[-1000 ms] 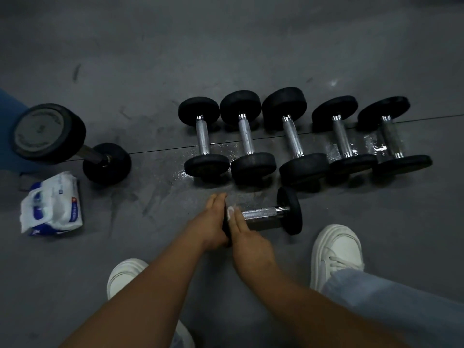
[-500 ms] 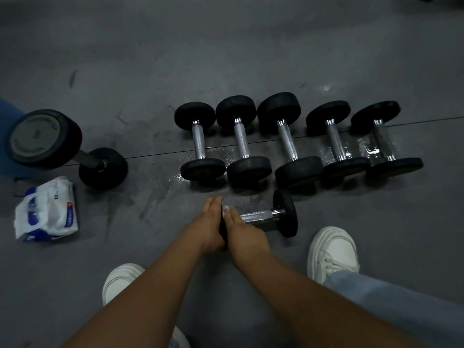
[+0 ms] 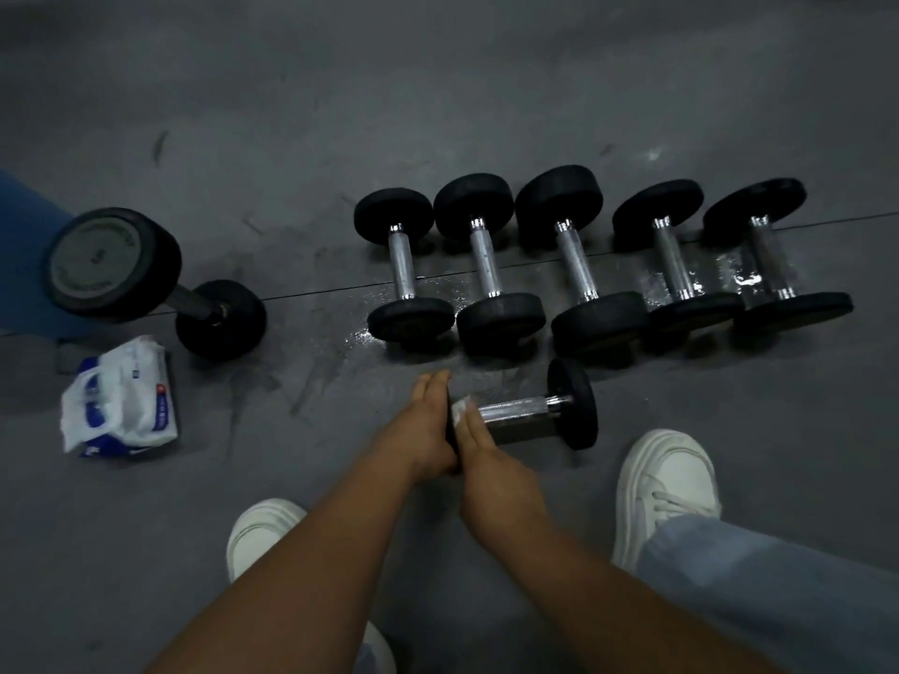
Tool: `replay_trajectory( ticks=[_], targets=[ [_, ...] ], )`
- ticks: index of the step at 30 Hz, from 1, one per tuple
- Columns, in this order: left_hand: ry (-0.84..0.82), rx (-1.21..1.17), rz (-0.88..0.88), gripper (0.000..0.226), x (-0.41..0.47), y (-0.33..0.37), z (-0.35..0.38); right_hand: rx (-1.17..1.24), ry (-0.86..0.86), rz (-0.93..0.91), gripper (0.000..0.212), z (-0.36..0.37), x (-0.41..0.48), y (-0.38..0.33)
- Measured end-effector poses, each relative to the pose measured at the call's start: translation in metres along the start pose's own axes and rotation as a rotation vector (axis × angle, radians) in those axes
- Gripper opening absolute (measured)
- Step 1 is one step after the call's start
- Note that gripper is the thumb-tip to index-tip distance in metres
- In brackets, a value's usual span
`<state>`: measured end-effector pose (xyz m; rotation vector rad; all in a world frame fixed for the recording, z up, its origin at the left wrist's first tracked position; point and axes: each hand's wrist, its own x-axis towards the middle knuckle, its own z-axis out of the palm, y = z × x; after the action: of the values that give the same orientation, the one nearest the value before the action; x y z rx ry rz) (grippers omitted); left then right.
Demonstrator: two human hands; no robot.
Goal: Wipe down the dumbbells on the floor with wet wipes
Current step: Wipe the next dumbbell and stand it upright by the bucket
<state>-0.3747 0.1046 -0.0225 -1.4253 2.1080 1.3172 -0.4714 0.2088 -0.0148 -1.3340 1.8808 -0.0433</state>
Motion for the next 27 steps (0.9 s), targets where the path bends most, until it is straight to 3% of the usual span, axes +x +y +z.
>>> replay_trajectory(
  ticks=[3, 8, 12, 16, 21, 23, 25, 27],
  targets=[
    [-0.016, 0.004, -0.003, 0.127, 0.001, 0.0, 0.001, -0.02, 0.021, 0.058, 0.067, -0.014, 0.026, -0.004],
    [0.003, 0.006, 0.009, 0.127, 0.0, -0.004, 0.004, -0.094, -0.003, -0.049, 0.079, 0.001, -0.004, 0.003],
    [-0.003, 0.023, -0.001, 0.124, 0.0, -0.002, 0.004, -0.151, 0.026, 0.021, 0.069, -0.014, 0.032, -0.004],
    [-0.006, 0.04, 0.002, 0.126, 0.001, -0.004, 0.003, -0.135, 0.0, -0.085, 0.072, -0.009, 0.003, 0.006],
    [-0.008, 0.027, 0.001, 0.128, 0.004, -0.005, 0.004, -0.192, 0.123, -0.104, 0.033, -0.03, 0.041, 0.005],
    [-0.008, 0.022, 0.008, 0.129, 0.005, -0.006, 0.004, -0.014, 0.188, -0.144, 0.033, -0.024, 0.034, 0.014],
    [0.001, 0.009, 0.024, 0.129, 0.006, -0.004, 0.001, 0.392, 0.32, -0.121, 0.029, 0.001, 0.001, 0.015],
    [0.006, 0.012, 0.023, 0.13, 0.004, -0.002, -0.002, 0.939, 0.364, 0.16, 0.021, 0.023, -0.019, -0.001]
  ],
)
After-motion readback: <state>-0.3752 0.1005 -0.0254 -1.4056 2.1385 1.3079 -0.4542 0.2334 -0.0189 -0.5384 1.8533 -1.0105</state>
